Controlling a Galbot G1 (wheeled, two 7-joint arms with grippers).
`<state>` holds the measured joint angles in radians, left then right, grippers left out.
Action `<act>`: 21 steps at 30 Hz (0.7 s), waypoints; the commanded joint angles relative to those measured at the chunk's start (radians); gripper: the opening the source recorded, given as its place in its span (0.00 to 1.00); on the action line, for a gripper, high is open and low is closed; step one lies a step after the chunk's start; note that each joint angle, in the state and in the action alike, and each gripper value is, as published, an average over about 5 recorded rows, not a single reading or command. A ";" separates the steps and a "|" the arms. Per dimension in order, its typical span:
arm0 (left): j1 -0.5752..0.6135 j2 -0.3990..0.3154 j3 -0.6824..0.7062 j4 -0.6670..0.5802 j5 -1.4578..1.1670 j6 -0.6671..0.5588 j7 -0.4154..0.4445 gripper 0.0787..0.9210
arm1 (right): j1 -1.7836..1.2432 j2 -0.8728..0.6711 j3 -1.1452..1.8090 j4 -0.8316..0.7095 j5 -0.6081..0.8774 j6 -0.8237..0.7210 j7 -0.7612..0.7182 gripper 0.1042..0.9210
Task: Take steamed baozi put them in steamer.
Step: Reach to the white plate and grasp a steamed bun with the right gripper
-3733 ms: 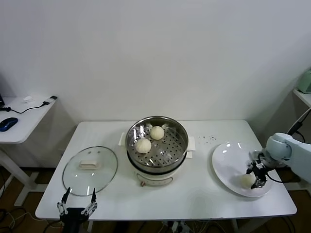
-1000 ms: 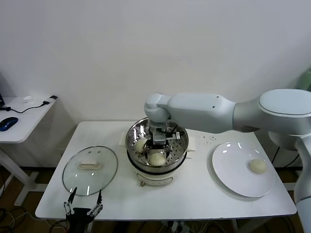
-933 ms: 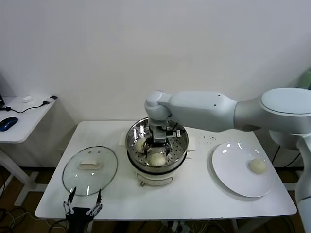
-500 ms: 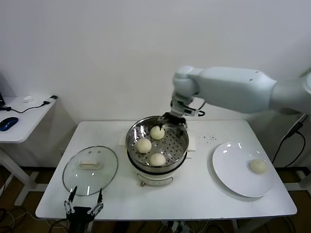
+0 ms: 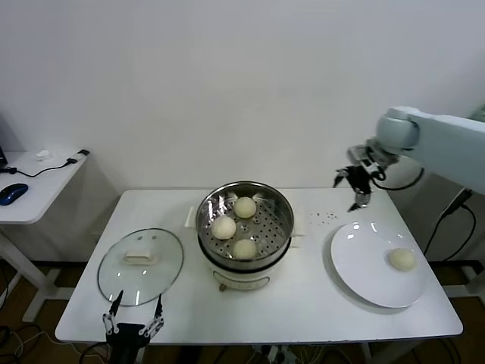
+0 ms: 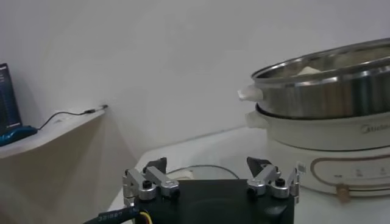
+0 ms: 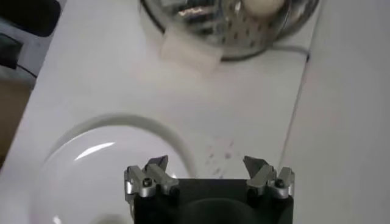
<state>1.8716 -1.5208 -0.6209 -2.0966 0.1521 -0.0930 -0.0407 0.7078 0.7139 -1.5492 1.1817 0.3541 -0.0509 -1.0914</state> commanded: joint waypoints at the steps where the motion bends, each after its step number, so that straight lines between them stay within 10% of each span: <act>1: -0.009 -0.004 0.003 -0.001 0.009 0.006 0.001 0.88 | -0.402 -0.252 0.346 -0.092 -0.244 -0.059 -0.076 0.88; 21: -0.014 -0.017 -0.004 0.031 0.020 0.007 0.003 0.88 | -0.755 -0.119 0.746 -0.339 -0.531 0.038 -0.045 0.88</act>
<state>1.8591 -1.5368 -0.6223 -2.0742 0.1699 -0.0872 -0.0377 0.1134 0.5698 -0.9784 0.9381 -0.0567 -0.0288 -1.1363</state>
